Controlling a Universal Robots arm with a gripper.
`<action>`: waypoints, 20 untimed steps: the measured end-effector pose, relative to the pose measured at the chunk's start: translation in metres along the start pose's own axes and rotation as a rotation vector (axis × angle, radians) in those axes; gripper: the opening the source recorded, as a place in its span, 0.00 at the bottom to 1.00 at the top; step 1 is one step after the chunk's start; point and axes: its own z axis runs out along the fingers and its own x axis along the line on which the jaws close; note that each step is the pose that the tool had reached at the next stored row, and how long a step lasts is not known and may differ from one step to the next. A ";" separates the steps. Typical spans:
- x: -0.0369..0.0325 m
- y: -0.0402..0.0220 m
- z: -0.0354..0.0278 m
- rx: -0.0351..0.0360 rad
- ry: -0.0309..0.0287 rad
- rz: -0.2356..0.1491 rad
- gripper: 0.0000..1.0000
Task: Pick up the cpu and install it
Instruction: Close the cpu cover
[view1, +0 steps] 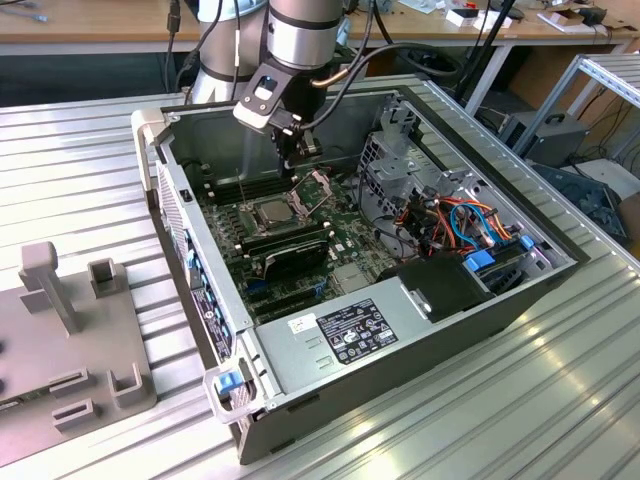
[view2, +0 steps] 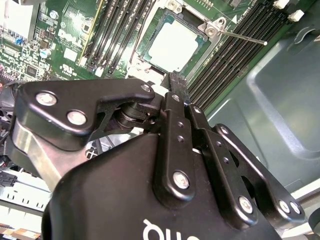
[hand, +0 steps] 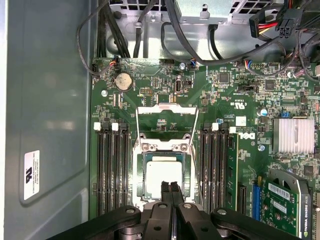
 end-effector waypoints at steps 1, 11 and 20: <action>0.0000 0.0000 0.0000 0.0001 0.0000 0.000 0.11; -0.0001 0.0136 0.0007 0.0000 0.0000 0.000 0.11; -0.0001 0.0144 0.0007 0.0000 0.0000 0.000 0.11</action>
